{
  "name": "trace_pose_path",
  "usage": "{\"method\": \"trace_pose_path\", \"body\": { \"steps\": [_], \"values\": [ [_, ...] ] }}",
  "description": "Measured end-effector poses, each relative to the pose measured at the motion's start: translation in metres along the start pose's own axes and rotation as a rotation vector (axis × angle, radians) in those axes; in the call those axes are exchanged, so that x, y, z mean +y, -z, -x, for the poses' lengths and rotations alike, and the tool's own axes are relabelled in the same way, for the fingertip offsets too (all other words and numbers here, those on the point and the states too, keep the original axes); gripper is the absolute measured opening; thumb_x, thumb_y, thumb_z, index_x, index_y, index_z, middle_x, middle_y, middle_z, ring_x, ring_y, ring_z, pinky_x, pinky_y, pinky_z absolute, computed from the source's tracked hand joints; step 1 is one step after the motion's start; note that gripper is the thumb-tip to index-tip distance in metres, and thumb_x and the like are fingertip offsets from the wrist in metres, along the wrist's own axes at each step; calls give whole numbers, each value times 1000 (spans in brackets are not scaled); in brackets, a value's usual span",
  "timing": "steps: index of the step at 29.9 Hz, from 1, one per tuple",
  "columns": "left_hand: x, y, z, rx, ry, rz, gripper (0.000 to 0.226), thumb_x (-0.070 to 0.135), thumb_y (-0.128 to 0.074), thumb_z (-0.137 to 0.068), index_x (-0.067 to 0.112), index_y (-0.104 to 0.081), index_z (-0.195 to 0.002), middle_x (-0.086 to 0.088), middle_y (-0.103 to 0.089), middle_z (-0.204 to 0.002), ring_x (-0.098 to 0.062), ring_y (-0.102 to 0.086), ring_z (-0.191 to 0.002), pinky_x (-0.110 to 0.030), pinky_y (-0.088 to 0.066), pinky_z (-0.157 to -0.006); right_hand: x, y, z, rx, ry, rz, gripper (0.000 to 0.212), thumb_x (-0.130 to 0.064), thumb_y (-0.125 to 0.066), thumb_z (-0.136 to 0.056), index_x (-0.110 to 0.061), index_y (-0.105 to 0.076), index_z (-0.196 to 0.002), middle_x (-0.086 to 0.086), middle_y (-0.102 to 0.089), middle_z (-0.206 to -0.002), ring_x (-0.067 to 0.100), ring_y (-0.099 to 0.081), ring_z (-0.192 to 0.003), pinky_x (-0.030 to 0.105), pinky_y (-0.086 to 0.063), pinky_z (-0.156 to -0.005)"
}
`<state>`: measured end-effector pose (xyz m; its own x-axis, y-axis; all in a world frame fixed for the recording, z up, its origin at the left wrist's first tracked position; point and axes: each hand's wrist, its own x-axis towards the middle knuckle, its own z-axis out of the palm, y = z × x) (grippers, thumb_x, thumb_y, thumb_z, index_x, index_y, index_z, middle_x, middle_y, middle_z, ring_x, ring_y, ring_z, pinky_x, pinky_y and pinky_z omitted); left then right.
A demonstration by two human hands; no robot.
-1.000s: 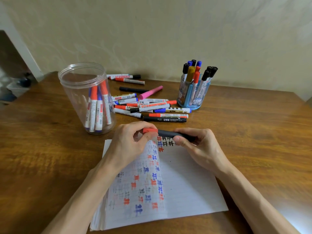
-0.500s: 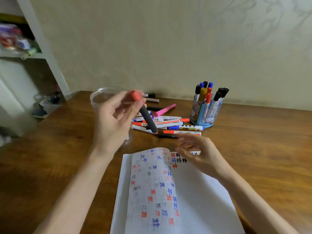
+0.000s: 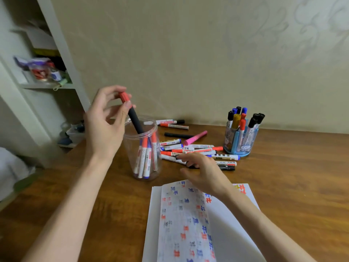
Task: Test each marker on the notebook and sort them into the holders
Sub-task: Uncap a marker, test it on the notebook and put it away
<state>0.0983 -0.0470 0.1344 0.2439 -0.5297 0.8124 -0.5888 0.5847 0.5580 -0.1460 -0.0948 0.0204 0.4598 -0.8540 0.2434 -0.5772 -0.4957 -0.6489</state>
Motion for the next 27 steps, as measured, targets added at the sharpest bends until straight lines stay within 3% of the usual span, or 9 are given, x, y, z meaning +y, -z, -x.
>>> {"method": "trace_pose_path", "body": {
  "steps": [4, 9, 14, 18, 24, 27],
  "values": [
    [-11, -7, 13, -89, 56, -96, 29, 7, -67, -97, 6, -61, -126, -4, -67, -122, 6, -67, -106, -13, -55, -84, 3, -5, 0, -5, 2, 10, 39, -26, -68, -100, -34, -65, -139, -11, -68, -133, 3, -64, -111, 32, -57, -98],
    [-23, -10, 17, -147, 98, -158, 24, 24, -68, -98, 14, -67, -119, 6, -73, -110, -4, -72, -99, -21, -59, -84, 5, -2, 1, -4, -6, 14, 40, -25, -69, -100, -34, -65, -139, -13, -68, -132, 2, -64, -112, 25, -55, -98],
    [-14, -17, 29, -29, 43, -153, 24, 25, -63, -100, 9, -68, -117, 1, -71, -114, -12, -67, -109, -22, -55, -91, 20, 11, 4, 43, -61, 14, 38, -22, -71, -99, -32, -68, -134, -14, -71, -126, 2, -65, -109, 19, -55, -91],
    [7, -36, 53, 81, -36, -105, 13, 6, -61, -99, 5, -67, -111, -3, -70, -109, -13, -64, -105, -17, -50, -87, 41, 27, 9, 173, -180, 60, 32, -21, -74, -96, -28, -72, -127, -8, -74, -118, 5, -66, -102, 18, -54, -80],
    [36, -91, 91, -39, 69, 145, 20, -6, -57, -98, 8, -70, -103, 1, -70, -93, -22, -68, -88, -31, -56, -76, 60, 36, 22, 225, -249, 161, 32, -19, -76, -94, -24, -73, -126, -1, -74, -122, 16, -67, -109, 32, -59, -89],
    [46, -113, 106, -154, 199, 244, 19, -2, -56, -100, 10, -69, -104, 1, -69, -89, -20, -68, -83, -29, -57, -76, 67, 35, 25, 228, -230, 214, 34, -22, -76, -94, -25, -74, -127, -1, -73, -125, 17, -65, -113, 37, -59, -92]
  ]
}}
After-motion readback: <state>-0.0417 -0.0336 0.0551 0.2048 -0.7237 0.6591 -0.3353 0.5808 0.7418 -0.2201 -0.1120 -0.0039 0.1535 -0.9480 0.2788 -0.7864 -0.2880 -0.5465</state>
